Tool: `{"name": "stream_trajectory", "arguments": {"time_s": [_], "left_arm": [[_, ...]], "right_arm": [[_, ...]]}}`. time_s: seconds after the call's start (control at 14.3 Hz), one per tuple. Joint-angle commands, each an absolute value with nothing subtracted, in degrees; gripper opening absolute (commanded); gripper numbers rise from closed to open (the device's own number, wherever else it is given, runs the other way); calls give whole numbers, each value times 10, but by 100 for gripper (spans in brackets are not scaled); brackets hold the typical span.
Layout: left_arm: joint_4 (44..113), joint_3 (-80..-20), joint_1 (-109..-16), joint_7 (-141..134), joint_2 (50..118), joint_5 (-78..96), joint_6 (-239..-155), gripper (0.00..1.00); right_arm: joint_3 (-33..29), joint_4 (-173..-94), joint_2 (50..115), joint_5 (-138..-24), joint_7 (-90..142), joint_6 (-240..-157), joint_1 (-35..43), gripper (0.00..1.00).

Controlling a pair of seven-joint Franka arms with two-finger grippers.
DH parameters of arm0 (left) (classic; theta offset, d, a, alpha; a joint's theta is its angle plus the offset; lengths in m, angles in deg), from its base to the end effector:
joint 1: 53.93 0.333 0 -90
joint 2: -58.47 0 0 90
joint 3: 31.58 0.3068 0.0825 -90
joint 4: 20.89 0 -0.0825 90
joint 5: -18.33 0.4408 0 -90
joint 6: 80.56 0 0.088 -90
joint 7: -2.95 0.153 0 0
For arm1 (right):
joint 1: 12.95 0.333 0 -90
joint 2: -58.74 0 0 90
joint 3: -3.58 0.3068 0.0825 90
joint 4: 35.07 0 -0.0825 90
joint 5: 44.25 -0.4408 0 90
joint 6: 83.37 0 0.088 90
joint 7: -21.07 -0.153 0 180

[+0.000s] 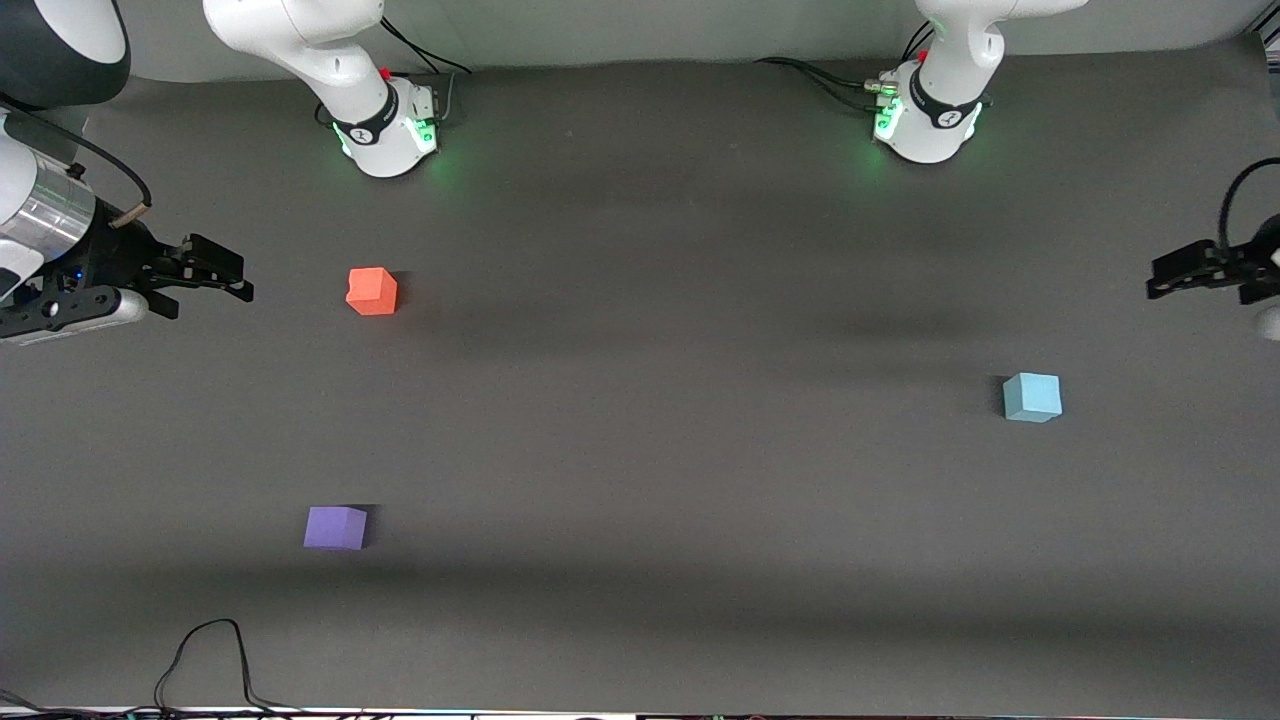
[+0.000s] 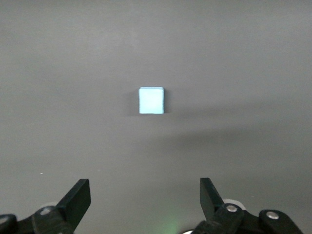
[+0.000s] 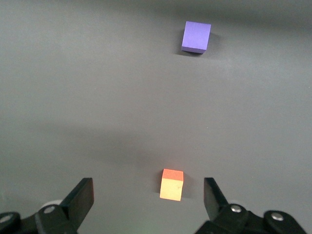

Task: Place blue block between orange and purple blocks
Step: 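Move the left gripper toward the light-blue cube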

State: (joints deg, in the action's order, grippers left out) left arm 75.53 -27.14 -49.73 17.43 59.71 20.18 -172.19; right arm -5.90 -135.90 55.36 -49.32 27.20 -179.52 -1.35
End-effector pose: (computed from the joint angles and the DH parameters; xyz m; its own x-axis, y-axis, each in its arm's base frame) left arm 0.6008 0.0959 0.4997 0.9885 -0.1033 -0.1101 -0.1046 -0.9945 -0.0063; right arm 0.5959 0.0331 0.5140 0.9909 0.1341 -0.0135 0.1321 -0.9862 -0.0993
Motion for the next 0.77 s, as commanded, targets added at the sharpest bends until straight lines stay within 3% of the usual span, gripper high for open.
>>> {"name": "stream_trajectory", "arguments": {"time_s": [0.0, 0.28, 0.7], "left_arm": [[836, -275, -489, 195, 539, 212, -1766, 100], [865, -280, -497, 195, 541, 212, -1800, 100], [998, -281, -494, 196, 571, 212, -1981, 100]], "right_arm": [[-62, -1364, 543, -503, 281, -1791, -9, 100], [-61, -1364, 544, -503, 281, -1792, -9, 100], [-61, -1364, 545, -503, 281, -1792, -9, 100]]}}
